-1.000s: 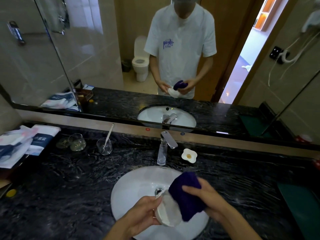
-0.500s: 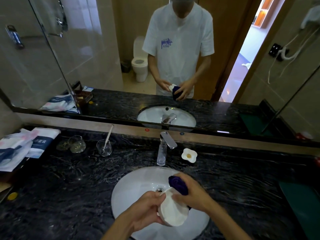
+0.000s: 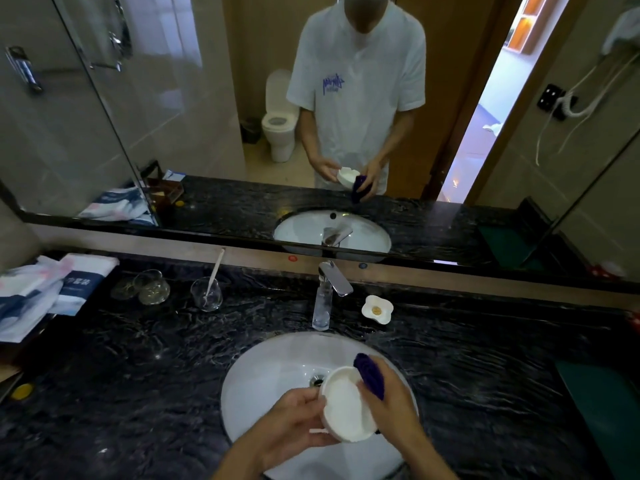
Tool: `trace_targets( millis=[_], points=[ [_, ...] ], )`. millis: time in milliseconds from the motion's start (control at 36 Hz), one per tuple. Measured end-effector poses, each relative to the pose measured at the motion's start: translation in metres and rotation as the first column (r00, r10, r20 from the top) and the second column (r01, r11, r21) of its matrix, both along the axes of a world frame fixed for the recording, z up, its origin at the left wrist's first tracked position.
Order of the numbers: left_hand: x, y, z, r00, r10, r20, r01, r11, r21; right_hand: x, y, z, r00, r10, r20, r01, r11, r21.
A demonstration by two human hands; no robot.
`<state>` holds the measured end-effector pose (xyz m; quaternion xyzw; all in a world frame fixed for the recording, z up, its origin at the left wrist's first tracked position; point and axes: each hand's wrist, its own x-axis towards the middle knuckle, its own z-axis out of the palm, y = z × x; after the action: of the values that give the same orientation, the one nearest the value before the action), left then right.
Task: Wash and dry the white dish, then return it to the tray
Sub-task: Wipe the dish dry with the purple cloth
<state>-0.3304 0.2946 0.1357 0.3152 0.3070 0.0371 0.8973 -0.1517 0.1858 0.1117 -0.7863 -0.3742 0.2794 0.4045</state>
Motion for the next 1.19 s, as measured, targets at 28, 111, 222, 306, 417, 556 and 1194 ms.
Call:
trace_targets(
  millis=[28,111,222,306,417,556,1194],
  points=[
    [-0.002,0.008,0.002,0.998,-0.058,0.009,0.058,0.998,-0.009,0.009,0.001,0.005,0.992,0.102,0.074,-0.102,0.995,-0.009],
    [0.002,0.028,0.014,0.953,-0.303,-0.001,0.302,0.951,0.063,0.028,0.009,0.025,0.873,0.434,0.22,-0.418,0.901,-0.121],
    [0.013,0.036,0.027,0.884,-0.463,-0.067,0.468,0.876,0.118,0.032,0.027,0.041,0.775,0.591,0.224,-0.566,0.806,-0.171],
    [0.014,0.033,0.022,0.913,-0.401,-0.071,0.407,0.905,0.122,0.033,0.031,0.038,0.856,0.5,0.129,-0.48,0.863,-0.16],
    [0.008,0.024,0.014,0.981,-0.176,-0.077,0.184,0.976,0.118,0.033,0.022,0.026,0.965,0.233,-0.122,-0.241,0.969,-0.059],
    [0.01,0.004,-0.006,0.989,0.113,-0.094,-0.104,0.99,0.098,-0.006,0.01,0.009,0.975,-0.162,-0.15,0.169,0.985,0.039],
    [0.004,0.035,0.011,0.94,-0.301,-0.16,0.323,0.936,0.138,0.02,0.018,0.039,0.932,0.346,0.108,-0.318,0.924,-0.211]
  ],
)
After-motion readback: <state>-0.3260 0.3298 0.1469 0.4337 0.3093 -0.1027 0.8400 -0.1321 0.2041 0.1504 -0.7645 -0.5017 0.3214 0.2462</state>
